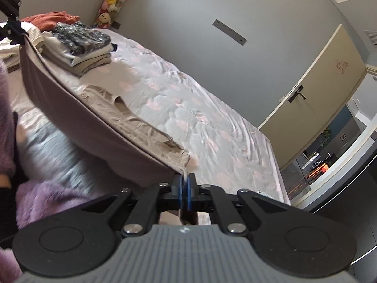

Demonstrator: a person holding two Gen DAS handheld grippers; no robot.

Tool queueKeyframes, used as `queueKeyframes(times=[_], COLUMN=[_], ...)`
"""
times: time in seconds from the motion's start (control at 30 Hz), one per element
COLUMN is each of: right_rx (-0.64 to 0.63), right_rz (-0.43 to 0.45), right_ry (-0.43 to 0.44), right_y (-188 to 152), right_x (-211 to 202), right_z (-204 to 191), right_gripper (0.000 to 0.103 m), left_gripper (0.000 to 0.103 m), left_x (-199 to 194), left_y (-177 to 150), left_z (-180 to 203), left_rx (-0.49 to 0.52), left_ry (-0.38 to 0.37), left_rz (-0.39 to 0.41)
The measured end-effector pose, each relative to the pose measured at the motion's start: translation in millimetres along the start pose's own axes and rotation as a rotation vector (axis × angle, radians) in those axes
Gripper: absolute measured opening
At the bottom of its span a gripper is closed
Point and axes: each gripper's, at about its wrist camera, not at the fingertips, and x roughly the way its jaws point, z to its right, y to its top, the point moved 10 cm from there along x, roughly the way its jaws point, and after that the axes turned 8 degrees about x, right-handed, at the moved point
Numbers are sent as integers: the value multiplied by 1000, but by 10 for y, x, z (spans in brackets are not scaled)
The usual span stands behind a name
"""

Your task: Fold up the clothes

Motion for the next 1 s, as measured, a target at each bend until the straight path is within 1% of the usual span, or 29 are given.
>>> queueKeyframes(times=[0.13,0.33,0.57,0.73,0.87,1.0], right_rx=[19,-10,-9,-11,2,25], right_rz=[5,-22,-79,-140,-191,-252], right_ry=[-4,-6,39,84,113,154], right_y=[213,425,588,615,561,422], right_x=[380,1062,1962,2751,3382,3935], right_z=[77,99,91,13,-31,-124], right_gripper=[5,5,5,5,5,6], left_gripper=[1,1,1,1,1,1], left_x=[319,841,1660,2350,2891,3392], left_y=[65,137,51,-47,-121,-253], left_z=[-268,-633,-812,-887,-945,-863], left_rx=[-17,-35,-76,-95,-129,-155], left_ry=[16,30,-42,-99,-145,-205], left_rz=[-12,-34,-96,-141,-164,-196])
